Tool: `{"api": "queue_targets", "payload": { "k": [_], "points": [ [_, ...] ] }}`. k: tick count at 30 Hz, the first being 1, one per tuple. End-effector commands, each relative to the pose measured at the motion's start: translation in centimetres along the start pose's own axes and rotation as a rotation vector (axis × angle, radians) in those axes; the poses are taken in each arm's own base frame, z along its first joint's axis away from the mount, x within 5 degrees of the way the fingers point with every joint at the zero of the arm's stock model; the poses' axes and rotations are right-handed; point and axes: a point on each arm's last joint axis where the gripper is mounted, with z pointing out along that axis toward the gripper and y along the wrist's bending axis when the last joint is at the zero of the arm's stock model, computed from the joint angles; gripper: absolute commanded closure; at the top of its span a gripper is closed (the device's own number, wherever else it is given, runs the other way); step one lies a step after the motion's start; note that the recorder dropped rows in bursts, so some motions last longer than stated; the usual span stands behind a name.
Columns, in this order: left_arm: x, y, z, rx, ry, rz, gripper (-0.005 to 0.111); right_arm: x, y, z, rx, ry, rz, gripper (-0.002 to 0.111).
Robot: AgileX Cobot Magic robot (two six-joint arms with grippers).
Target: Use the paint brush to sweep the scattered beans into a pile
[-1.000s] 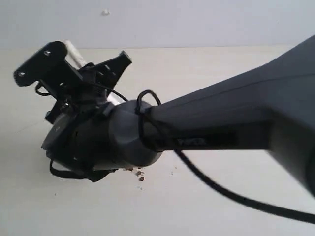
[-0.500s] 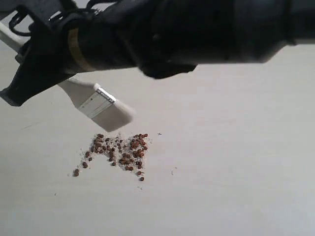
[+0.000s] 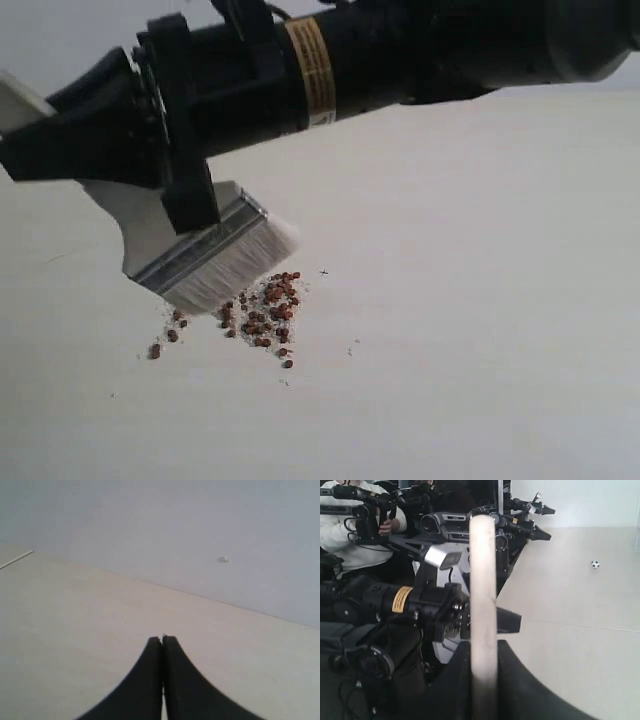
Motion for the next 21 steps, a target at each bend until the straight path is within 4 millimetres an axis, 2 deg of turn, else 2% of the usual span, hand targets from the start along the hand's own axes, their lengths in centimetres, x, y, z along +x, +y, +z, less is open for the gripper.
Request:
{"api": "queue_targets", "payload": {
  "k": [1, 6, 13, 21],
  "points": [
    [0.0, 0.0, -0.1, 0.007, -0.004, -0.001, 0.107, 3.2, 0.8, -0.3, -0.021, 0.025, -0.040, 0.108],
    [0.0, 0.0, -0.1, 0.007, -0.004, -0.001, 0.107, 6.5, 2.4, -0.7, -0.033, 0.072, 0.048, 0.108],
    [0.0, 0.0, -0.1, 0.007, -0.004, -0.001, 0.107, 8.2, 3.1, -1.2, 0.053, 0.005, 0.156, 0.108],
    [0.0, 0.0, -0.1, 0.007, -0.004, -0.001, 0.107, 10.5, 4.7, -1.5, 0.008, 0.076, 0.045, 0.108]
  ]
}}
